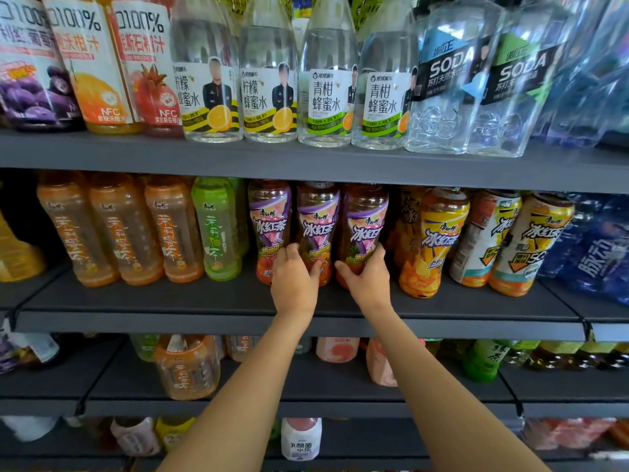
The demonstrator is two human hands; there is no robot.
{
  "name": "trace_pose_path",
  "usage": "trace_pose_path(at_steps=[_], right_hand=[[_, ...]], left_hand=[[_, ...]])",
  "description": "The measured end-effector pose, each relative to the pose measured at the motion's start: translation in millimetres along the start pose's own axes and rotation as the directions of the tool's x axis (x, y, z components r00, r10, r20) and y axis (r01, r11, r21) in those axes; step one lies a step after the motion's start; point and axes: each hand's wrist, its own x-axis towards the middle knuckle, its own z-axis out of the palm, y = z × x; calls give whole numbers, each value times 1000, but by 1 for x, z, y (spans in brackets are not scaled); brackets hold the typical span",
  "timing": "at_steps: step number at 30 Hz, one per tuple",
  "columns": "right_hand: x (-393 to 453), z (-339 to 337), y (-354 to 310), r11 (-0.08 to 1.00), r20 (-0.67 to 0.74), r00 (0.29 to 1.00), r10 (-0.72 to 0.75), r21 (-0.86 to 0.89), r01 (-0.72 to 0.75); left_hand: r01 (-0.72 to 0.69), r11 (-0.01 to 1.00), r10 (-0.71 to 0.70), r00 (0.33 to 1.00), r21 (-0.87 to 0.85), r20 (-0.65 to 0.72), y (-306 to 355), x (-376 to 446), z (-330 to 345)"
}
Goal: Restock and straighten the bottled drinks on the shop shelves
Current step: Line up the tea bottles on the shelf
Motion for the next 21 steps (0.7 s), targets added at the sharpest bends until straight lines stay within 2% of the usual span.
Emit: trace_pose_path(at_steps=[2,7,15,21], right_hand=[[1,-3,1,1000,7,1000,-3,5,3],[2,-4,0,990,-23,999,-23,-141,20],[10,-4,-11,981,32,998,56,-189,-49],[8,-4,-8,981,7,999,51,-186,-49]], left_hand=[[16,999,-16,1000,30,-8,5,-2,3],[105,994,-105,994,-5,-9,11,1,6],[52,997,-51,999,-60,18,3,7,3],[24,999,-24,1000,-34,5,4,4,2]])
